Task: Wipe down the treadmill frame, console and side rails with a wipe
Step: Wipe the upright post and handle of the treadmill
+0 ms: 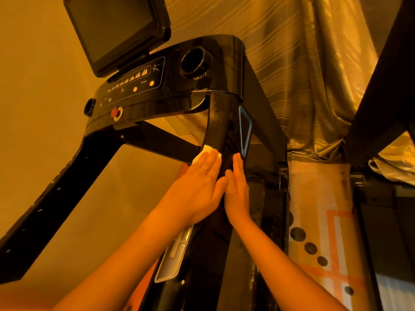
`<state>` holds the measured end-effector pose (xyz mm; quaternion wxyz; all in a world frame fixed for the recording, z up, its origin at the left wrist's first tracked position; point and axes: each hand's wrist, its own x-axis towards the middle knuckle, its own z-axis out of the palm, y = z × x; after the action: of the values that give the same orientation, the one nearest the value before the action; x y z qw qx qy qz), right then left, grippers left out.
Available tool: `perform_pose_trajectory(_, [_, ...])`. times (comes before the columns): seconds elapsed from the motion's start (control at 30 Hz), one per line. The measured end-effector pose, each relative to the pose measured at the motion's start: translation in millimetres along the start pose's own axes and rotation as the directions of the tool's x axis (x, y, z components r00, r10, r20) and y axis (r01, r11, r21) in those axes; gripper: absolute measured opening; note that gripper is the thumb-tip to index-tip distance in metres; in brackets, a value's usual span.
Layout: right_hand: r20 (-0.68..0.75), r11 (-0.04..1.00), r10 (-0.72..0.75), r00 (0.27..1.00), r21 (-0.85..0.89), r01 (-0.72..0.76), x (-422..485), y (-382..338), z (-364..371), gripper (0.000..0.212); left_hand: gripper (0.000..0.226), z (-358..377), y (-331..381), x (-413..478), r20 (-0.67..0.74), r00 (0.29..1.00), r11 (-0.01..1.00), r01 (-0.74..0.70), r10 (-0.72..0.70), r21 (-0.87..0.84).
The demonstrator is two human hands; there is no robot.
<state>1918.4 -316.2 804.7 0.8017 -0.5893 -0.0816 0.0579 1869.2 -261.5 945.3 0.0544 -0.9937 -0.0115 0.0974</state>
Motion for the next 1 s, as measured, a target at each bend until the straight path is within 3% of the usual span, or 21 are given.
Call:
perform_pose_trajectory(0.23, [-0.009,0.999,0.0,1.0,0.039,0.001,-2,-2,0,0.053,0.06,-9,4,28,0.026,0.999,0.999,-0.023,0.022,0.039])
perform_pose_trajectory(0.57, [-0.006,1.0,0.013,1.0,0.015,-0.013,0,0,-3,0.051,0.058,2,6,-21,-0.005,1.0,1.0,-0.012,0.012,-0.006])
perform_pose_trajectory(0.73, [-0.14,0.993,0.059,0.988,0.105,-0.044,-30,2,-15,0.044,0.059,2,5,-15,-0.003,1.0,0.999,-0.022,0.022,-0.023])
perform_pose_trajectory(0.9, [0.003,0.999,0.032,0.999,0.042,-0.032,-63,13,0,0.045,0.059,12,6,-50,0.008,1.0,0.999,-0.01,0.01,0.036])
perform_pose_trajectory(1.0, [-0.002,1.0,0.017,1.0,0.002,-0.017,-66,15,7,0.048,0.06,13,5,-50,0.023,1.0,0.999,0.021,-0.022,0.034])
